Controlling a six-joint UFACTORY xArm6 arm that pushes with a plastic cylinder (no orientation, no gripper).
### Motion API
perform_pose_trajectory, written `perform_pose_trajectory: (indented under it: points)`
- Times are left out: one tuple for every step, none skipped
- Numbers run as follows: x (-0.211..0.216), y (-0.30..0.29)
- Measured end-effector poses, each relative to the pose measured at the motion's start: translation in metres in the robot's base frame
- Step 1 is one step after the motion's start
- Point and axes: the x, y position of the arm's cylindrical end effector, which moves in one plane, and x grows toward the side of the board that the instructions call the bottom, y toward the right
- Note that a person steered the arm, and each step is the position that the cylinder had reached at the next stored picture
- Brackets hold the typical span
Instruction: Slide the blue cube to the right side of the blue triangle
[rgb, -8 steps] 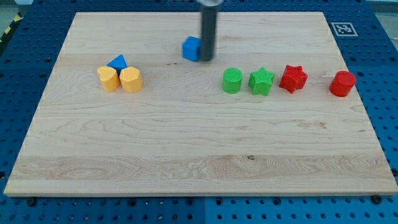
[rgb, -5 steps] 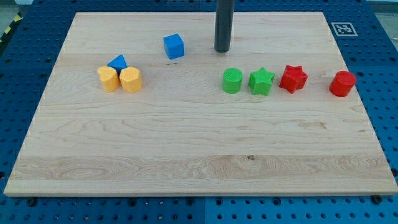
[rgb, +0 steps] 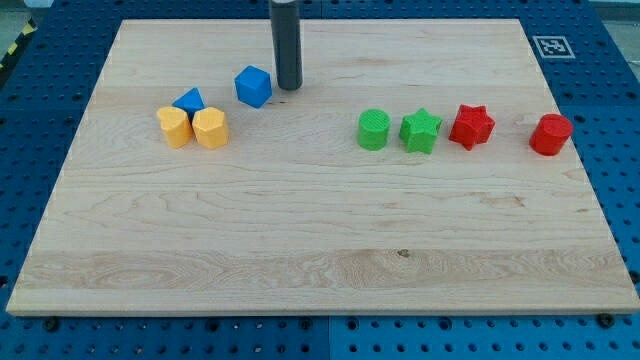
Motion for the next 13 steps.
perform_pose_trajectory:
  points:
    - [-0.013,-0.024]
    - [0.01,-0.045]
    - [0.039,-0.052]
    - [0.034,-0.057]
    - [0.012,-0.03]
    - [0.026,0.013]
    - [0.058,0.024]
    - [0.068,0.006]
    - [0.068,-0.025]
    - [0.069,-0.055]
    - [0.069,-0.064]
    - [0.069,-0.063]
    - [0.069,-0.063]
